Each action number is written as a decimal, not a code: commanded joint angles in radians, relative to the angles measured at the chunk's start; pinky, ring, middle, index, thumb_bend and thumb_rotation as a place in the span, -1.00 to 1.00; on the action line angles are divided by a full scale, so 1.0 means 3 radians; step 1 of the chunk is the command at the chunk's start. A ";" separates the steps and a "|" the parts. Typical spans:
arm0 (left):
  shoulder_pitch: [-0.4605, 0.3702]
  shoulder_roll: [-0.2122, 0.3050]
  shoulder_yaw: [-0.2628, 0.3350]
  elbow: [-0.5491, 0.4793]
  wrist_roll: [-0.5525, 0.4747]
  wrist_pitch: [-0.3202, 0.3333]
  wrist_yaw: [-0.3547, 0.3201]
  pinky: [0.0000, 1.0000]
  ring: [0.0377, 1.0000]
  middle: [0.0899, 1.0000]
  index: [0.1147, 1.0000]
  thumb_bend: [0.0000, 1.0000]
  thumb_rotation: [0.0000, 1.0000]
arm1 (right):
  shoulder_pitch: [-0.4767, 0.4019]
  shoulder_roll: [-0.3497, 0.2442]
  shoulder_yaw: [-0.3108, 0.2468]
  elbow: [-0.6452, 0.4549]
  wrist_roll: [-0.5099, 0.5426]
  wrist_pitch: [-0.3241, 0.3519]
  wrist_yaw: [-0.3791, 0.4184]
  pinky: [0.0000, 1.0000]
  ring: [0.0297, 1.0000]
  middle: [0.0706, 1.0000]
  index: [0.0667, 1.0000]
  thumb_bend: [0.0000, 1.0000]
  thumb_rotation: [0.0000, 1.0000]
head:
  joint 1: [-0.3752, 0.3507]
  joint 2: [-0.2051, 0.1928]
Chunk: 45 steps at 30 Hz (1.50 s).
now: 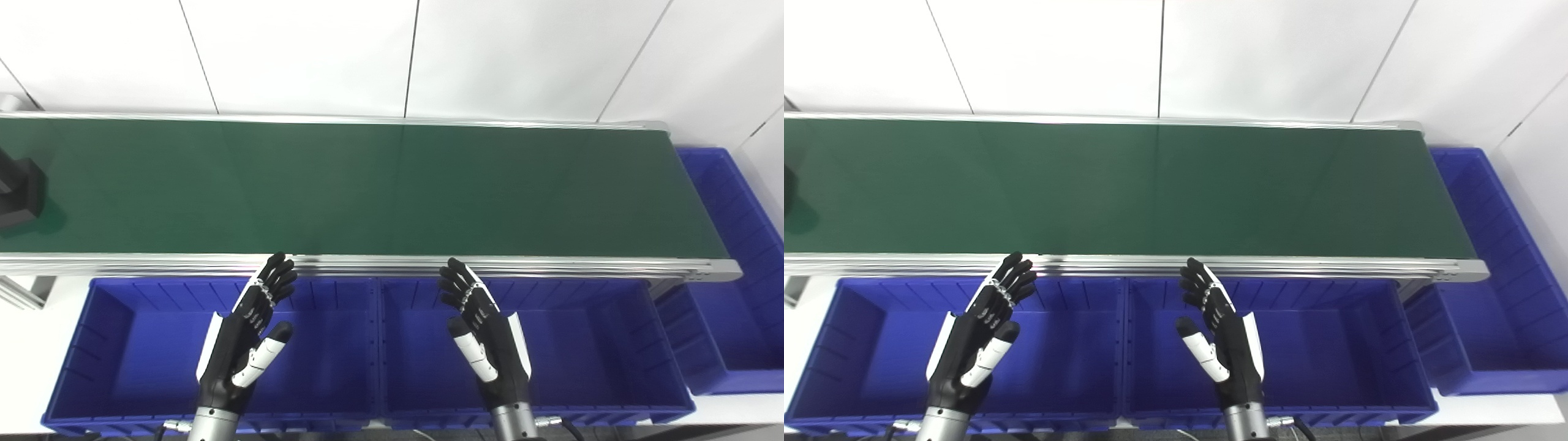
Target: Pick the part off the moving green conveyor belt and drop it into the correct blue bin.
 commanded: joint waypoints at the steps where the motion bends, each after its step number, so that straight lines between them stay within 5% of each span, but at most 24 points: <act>1: -0.0004 -0.0039 -0.0019 -0.0091 -0.0010 -0.0132 -0.0045 0.73 0.74 0.78 0.81 0.48 0.33 | 0.0007 0.0009 -0.0012 -0.0107 -0.0018 -0.0202 -0.0014 0.61 0.68 0.71 0.76 0.49 0.55 | 0.0291 -0.0044; 2: 0.0011 -0.0055 -0.0049 -0.0084 0.0022 -0.0132 -0.0025 0.73 0.74 0.78 0.81 0.48 0.32 | 0.0021 -0.0014 -0.0027 -0.0123 0.0000 -0.0203 -0.0009 0.61 0.68 0.70 0.76 0.50 0.56 | 0.0659 -0.0134; 6: 0.0043 -0.0127 -0.0152 -0.0040 0.0113 -0.0132 0.0060 0.73 0.73 0.76 0.76 0.46 0.19 | 0.0049 -0.0095 -0.0088 -0.0139 0.0096 -0.0206 0.0025 0.64 0.70 0.72 0.77 0.43 0.55 | 0.1133 -0.0331; 11: 0.0027 -0.0157 -0.0323 0.0022 0.0368 -0.0132 0.0363 0.68 0.70 0.73 0.70 0.61 0.20 | 0.0080 -0.0169 -0.0140 -0.0178 0.0183 -0.0206 0.0076 0.70 0.71 0.73 0.78 0.31 0.57 | 0.1324 -0.0495; 23: -0.0007 -0.0051 -0.0569 0.0100 0.0374 -0.0132 0.0685 0.67 0.71 0.72 0.69 0.63 0.10 | 0.0092 -0.0155 -0.0206 -0.0145 0.0254 -0.0206 0.0130 0.69 0.70 0.72 0.76 0.22 0.49 | 0.1258 -0.0656; 45: -0.0093 0.0048 -0.0654 0.0318 0.0297 -0.0132 0.0787 0.66 0.70 0.72 0.69 0.69 0.14 | 0.0025 -0.0128 -0.0229 0.0059 0.0237 -0.0206 0.0193 0.56 0.64 0.65 0.69 0.31 0.39 | 0.0941 -0.1111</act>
